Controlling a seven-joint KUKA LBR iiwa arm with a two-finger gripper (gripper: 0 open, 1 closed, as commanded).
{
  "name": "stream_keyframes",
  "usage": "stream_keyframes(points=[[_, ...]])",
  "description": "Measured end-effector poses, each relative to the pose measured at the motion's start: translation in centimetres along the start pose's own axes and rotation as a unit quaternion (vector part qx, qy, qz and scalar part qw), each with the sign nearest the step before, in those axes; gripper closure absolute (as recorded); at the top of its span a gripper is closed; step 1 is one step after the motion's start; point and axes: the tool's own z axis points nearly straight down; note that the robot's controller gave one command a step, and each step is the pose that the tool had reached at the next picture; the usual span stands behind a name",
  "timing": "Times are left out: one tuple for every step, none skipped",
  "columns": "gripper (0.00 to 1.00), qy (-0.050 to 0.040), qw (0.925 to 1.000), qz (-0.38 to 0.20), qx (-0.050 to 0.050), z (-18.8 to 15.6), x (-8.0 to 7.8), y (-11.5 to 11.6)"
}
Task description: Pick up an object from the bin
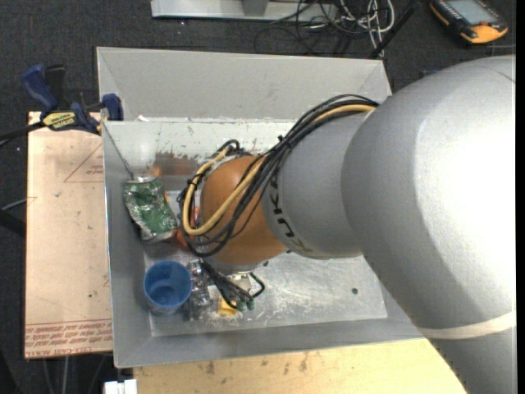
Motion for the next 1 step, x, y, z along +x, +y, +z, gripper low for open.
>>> stream_keyframes(points=[[1.0,0.0,1.0,0.0,0.0,0.0,0.0,0.0]])
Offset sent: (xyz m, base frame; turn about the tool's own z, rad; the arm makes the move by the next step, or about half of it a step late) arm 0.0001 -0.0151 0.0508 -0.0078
